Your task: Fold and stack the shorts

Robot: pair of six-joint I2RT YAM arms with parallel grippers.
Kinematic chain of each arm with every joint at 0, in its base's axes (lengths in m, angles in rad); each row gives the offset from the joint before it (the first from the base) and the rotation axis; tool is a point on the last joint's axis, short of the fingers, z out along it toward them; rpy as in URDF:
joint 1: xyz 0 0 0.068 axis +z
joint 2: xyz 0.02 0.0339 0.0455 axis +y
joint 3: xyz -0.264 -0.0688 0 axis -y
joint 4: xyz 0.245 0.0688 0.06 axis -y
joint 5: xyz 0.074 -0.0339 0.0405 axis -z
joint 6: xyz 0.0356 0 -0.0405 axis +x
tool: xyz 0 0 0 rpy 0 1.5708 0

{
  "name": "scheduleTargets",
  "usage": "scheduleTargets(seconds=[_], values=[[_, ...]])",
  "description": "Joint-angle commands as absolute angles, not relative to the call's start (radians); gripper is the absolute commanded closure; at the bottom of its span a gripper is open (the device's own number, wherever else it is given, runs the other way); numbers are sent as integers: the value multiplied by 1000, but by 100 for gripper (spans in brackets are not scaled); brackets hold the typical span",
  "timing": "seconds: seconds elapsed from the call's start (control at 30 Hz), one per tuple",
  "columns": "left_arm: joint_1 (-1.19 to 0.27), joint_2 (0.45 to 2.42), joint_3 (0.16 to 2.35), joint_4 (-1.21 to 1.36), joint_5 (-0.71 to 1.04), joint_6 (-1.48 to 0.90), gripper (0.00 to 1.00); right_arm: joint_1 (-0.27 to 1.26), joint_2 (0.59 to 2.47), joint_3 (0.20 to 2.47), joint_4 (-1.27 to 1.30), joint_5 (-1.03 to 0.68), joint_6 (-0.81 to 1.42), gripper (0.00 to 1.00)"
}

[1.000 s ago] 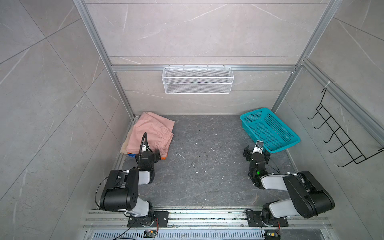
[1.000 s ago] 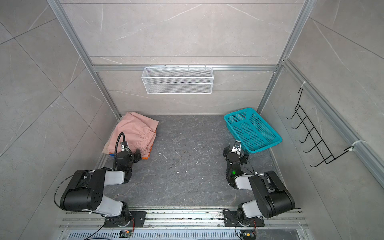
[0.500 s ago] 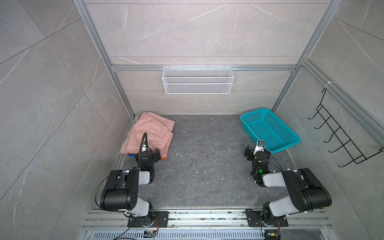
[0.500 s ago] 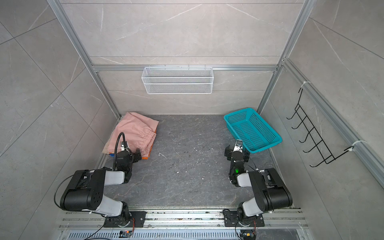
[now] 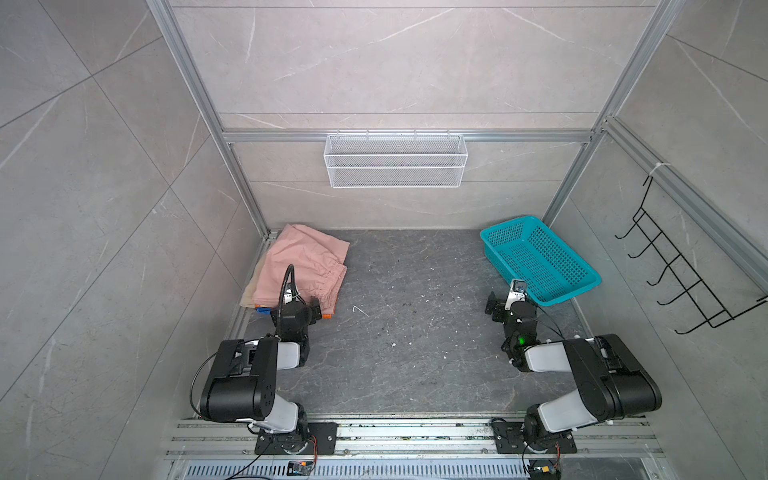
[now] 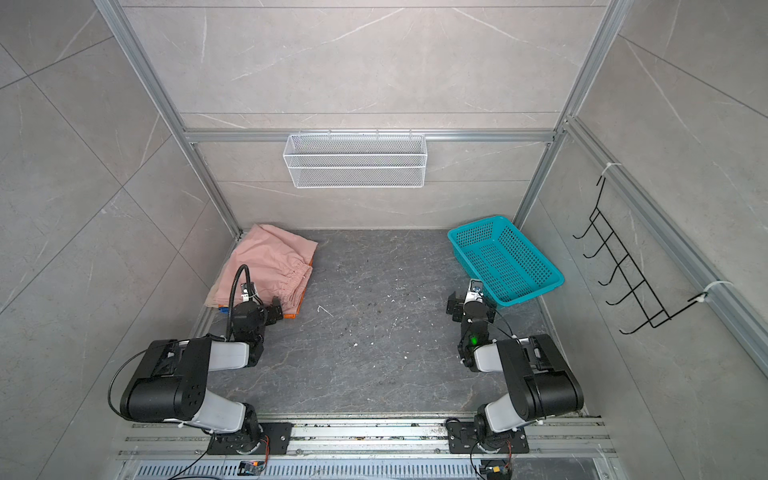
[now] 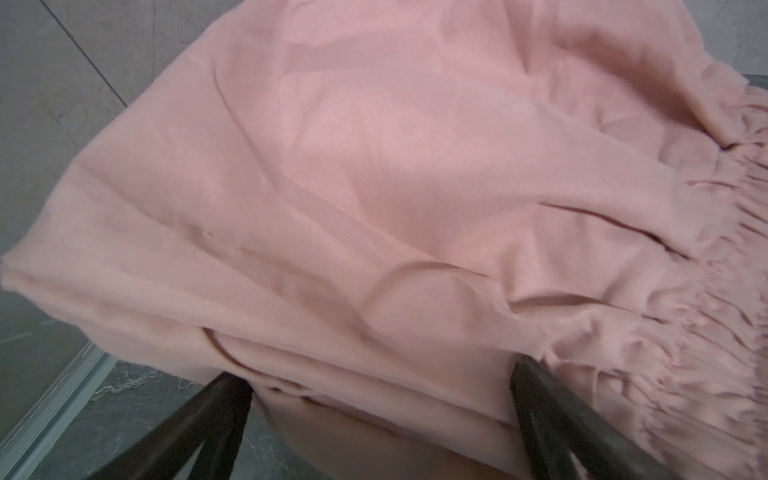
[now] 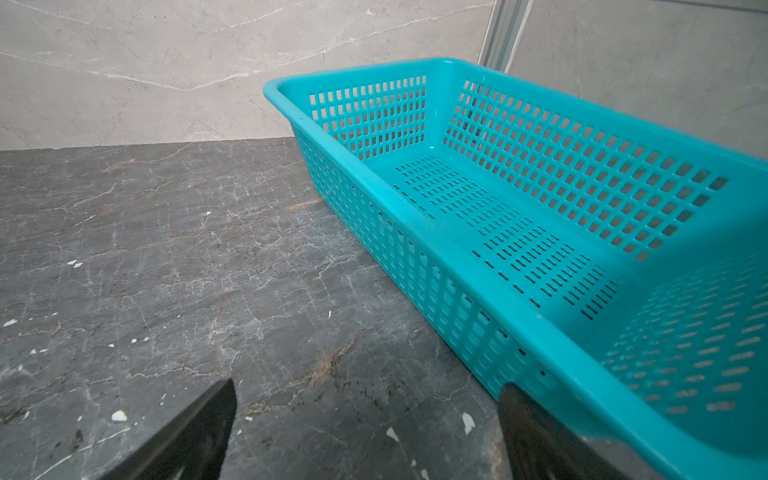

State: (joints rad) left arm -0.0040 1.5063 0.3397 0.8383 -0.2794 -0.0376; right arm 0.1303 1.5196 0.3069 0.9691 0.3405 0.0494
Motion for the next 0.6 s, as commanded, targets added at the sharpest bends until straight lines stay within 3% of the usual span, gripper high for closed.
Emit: scheduleTargets(seconds=[0.0, 0.57], values=[[-3, 1503, 341, 890, -261, -22, 0, 129, 1520, 323, 963, 333, 61, 1], [-3, 1503, 342, 891, -261, -21, 0, 123, 1523, 332, 951, 318, 63, 1]])
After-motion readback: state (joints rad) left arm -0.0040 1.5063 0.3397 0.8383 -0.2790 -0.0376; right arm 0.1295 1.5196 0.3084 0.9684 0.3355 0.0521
